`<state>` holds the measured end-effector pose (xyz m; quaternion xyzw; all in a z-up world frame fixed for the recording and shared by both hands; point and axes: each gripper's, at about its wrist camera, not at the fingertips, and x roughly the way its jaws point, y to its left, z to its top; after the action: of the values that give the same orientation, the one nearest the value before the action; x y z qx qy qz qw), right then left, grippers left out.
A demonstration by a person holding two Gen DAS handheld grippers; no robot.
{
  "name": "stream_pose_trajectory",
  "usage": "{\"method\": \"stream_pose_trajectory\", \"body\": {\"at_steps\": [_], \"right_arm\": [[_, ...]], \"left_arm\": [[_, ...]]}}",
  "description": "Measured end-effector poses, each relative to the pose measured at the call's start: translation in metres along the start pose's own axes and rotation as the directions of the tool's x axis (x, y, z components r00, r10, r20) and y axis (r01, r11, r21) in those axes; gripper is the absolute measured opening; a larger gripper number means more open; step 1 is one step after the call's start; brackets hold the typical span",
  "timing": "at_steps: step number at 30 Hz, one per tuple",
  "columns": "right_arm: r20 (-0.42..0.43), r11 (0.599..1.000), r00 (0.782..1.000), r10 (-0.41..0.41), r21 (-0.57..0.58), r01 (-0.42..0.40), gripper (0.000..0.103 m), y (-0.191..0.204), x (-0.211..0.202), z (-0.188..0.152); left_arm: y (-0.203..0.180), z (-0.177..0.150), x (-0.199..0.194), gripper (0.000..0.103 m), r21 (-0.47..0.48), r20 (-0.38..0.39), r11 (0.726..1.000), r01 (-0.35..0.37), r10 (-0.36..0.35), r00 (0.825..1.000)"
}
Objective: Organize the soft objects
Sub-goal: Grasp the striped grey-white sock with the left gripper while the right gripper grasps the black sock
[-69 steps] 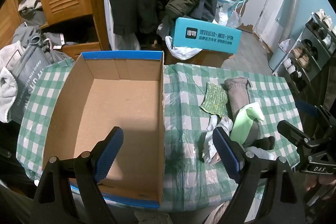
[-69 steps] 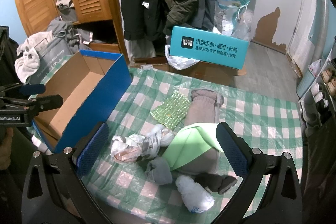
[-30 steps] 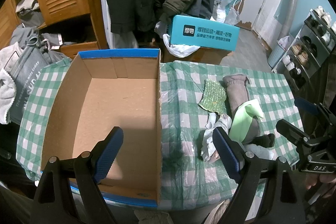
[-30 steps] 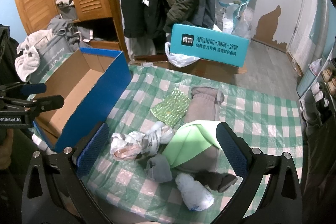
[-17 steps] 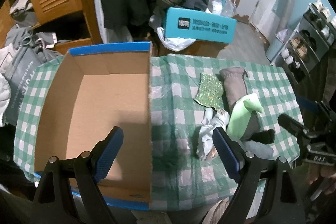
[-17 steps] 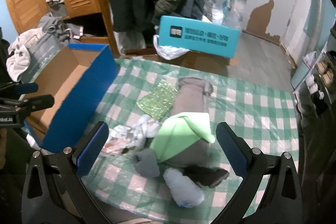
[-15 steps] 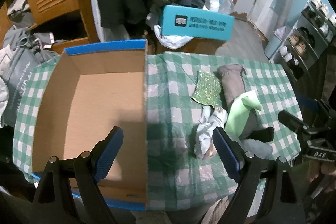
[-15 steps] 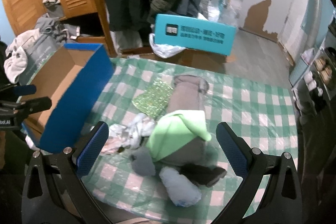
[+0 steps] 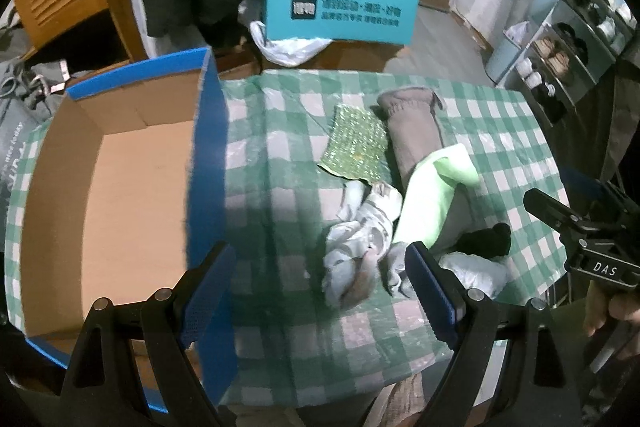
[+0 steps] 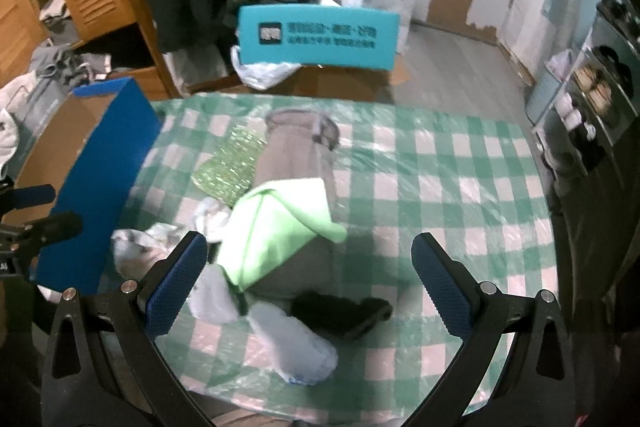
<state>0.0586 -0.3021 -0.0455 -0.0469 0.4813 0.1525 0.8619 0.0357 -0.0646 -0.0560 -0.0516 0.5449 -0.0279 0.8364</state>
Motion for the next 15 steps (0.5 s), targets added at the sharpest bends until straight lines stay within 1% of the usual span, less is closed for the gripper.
{"method": "stream_pose_trajectory", "body": {"at_steps": [5,9,15], "right_arm": [[-0.072,0.999,0.997,-0.025,0.043,0.028,0.101,-0.015,0.015,-0.007],[-0.109,0.996,0.994,0.002,0.092,0.008,0.101,-0.028,0.024,-0.015],[-0.159,0.992,0.987,-0.011,0.12,0.031,0.101,-0.039,0.039,-0.023]], "left_arm": [[-0.013,-0.001,0.015,0.088,0.01,-0.033,1.0,0.023,-0.023,0.999],[-0.021,-0.001,0.026,0.088,0.032,-0.054,0.999,0.024,-0.022,0.998],[-0.028,0.003,0.044,0.088,0.024,-0.086,0.999,0.047,-0.045,0.995]]}}
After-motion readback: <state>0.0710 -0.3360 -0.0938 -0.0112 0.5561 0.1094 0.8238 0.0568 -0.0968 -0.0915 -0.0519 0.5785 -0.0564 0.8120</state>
